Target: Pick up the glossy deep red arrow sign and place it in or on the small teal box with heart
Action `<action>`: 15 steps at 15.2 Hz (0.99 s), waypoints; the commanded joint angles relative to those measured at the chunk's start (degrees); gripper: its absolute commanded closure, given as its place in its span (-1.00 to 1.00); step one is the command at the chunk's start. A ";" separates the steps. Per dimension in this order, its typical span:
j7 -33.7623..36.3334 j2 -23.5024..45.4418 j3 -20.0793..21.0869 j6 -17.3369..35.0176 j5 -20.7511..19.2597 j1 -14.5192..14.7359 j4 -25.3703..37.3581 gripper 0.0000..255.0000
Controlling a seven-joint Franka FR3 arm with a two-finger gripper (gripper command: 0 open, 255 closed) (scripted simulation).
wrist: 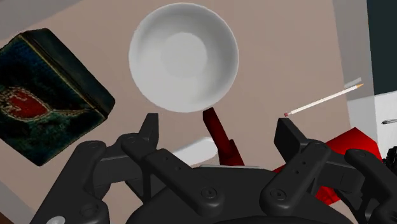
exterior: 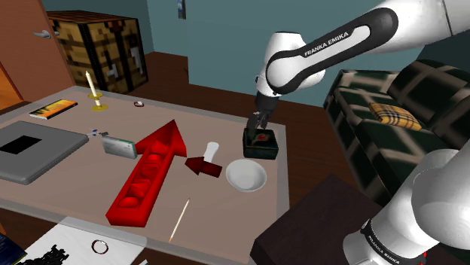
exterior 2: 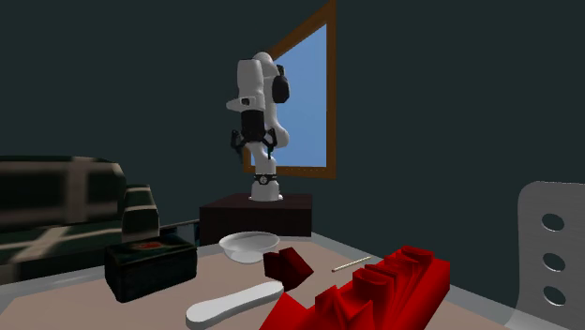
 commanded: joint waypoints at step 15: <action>-3.17 34.74 3.04 16.22 -1.07 3.75 21.46 -1.00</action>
